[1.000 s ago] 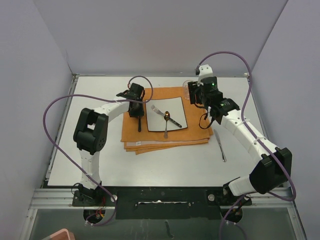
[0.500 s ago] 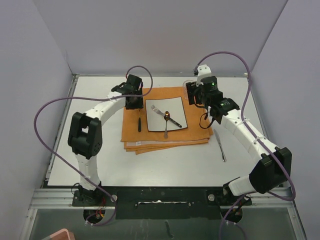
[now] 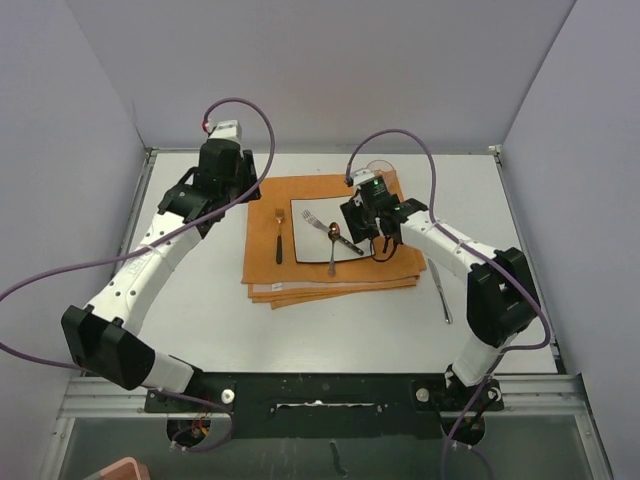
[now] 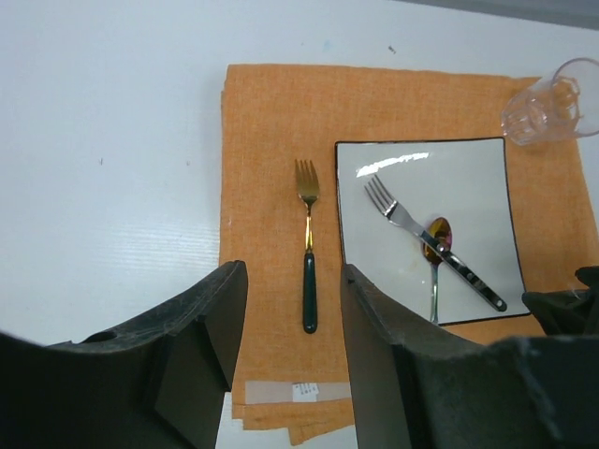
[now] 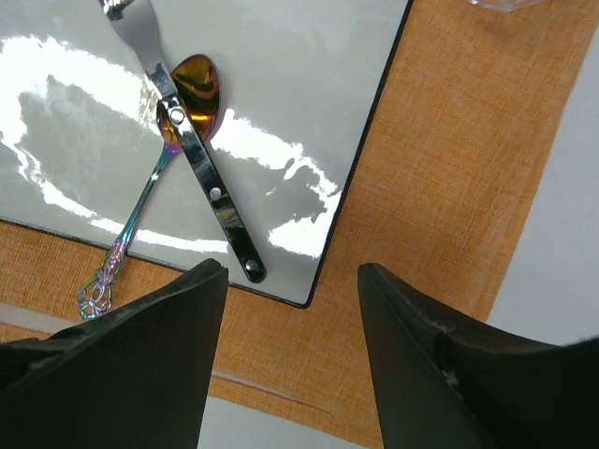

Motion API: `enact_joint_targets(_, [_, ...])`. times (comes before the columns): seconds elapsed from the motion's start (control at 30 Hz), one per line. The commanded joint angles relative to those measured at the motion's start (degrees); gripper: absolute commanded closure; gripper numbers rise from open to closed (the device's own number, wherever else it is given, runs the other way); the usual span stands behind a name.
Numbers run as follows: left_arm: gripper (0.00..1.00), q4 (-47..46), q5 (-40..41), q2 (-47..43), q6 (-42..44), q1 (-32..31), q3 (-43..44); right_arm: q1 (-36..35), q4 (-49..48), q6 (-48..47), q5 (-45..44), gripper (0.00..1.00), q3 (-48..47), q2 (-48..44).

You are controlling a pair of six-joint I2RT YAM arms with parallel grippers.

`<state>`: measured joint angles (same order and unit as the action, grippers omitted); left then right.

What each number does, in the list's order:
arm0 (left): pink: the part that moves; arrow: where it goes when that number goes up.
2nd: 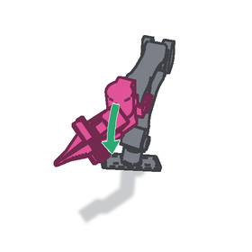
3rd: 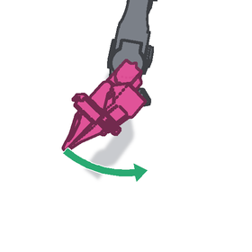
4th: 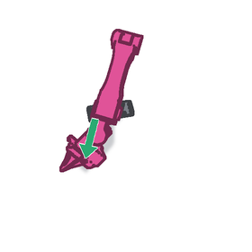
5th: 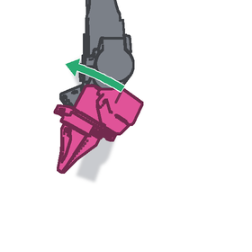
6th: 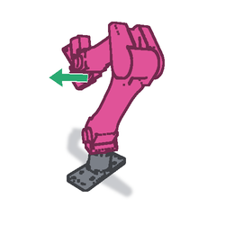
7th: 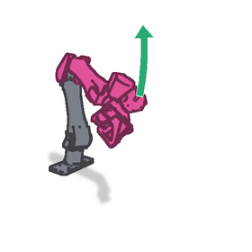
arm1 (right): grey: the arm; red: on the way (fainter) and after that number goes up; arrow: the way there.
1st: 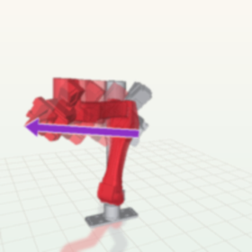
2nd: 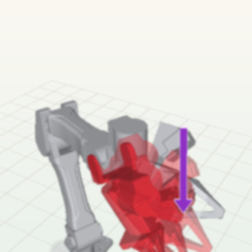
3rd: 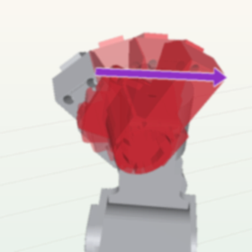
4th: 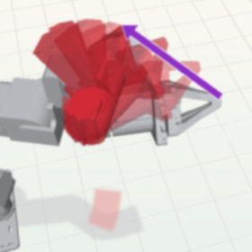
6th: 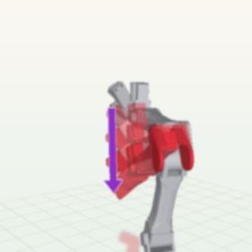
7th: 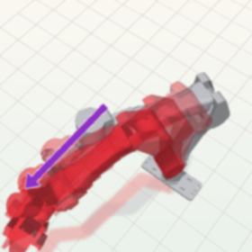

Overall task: Set the dinner table for one person
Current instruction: Pick up the fork from the napkin.

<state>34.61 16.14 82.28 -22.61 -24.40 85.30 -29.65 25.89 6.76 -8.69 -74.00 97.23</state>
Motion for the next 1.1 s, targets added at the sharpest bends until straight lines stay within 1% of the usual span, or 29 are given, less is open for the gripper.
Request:
enact_joint_targets(0.0, [0.57, -0.47, 1.33, -0.81, 0.53, 0.23, -2.87, -0.77, 1.0, 1.64, 0.75, 0.41, -1.97, -0.61])
enact_joint_targets(0.3, [0.57, -1.85, -0.29, -0.57, -1.19, 0.33, -5.13, -3.48, 5.45, 3.55, -1.07, 0.41, -4.51, 4.27])
enact_joint_targets(0.43, [0.57, -2.14, -0.44, -0.65, -1.29, 0.37, -5.65, -4.66, 5.49, 3.39, -1.35, 0.41, -5.27, 5.8])
enact_joint_targets(1.07, [0.57, -3.07, -1.91, -0.87, -1.83, 0.32, -8.26, -5.68, 6.08, 3.17, -2.1, 0.4, -10.41, 13.92])
